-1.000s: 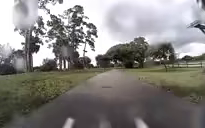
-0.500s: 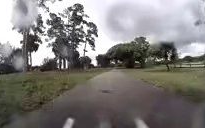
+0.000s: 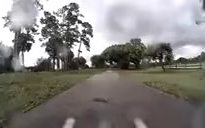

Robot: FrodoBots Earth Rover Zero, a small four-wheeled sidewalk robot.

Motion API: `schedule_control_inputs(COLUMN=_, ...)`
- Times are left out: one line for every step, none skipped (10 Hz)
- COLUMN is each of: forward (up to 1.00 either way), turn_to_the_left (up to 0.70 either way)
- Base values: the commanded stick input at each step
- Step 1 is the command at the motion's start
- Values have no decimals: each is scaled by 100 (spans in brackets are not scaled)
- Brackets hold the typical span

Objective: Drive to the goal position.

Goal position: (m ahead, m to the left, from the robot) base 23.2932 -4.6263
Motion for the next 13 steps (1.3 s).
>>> schedule_control_inputs(forward=100, turn_to_the_left=-40)
schedule_control_inputs(forward=100, turn_to_the_left=-40)
schedule_control_inputs(forward=100, turn_to_the_left=-15)
schedule_control_inputs(forward=100, turn_to_the_left=-1)
schedule_control_inputs(forward=100, turn_to_the_left=-15)
schedule_control_inputs(forward=100, turn_to_the_left=-29)
schedule_control_inputs(forward=100, turn_to_the_left=-40)
schedule_control_inputs(forward=100, turn_to_the_left=-32)
schedule_control_inputs(forward=100, turn_to_the_left=0)
schedule_control_inputs(forward=100, turn_to_the_left=0)
schedule_control_inputs(forward=100, turn_to_the_left=0)
schedule_control_inputs(forward=100, turn_to_the_left=0)
schedule_control_inputs(forward=100, turn_to_the_left=0)
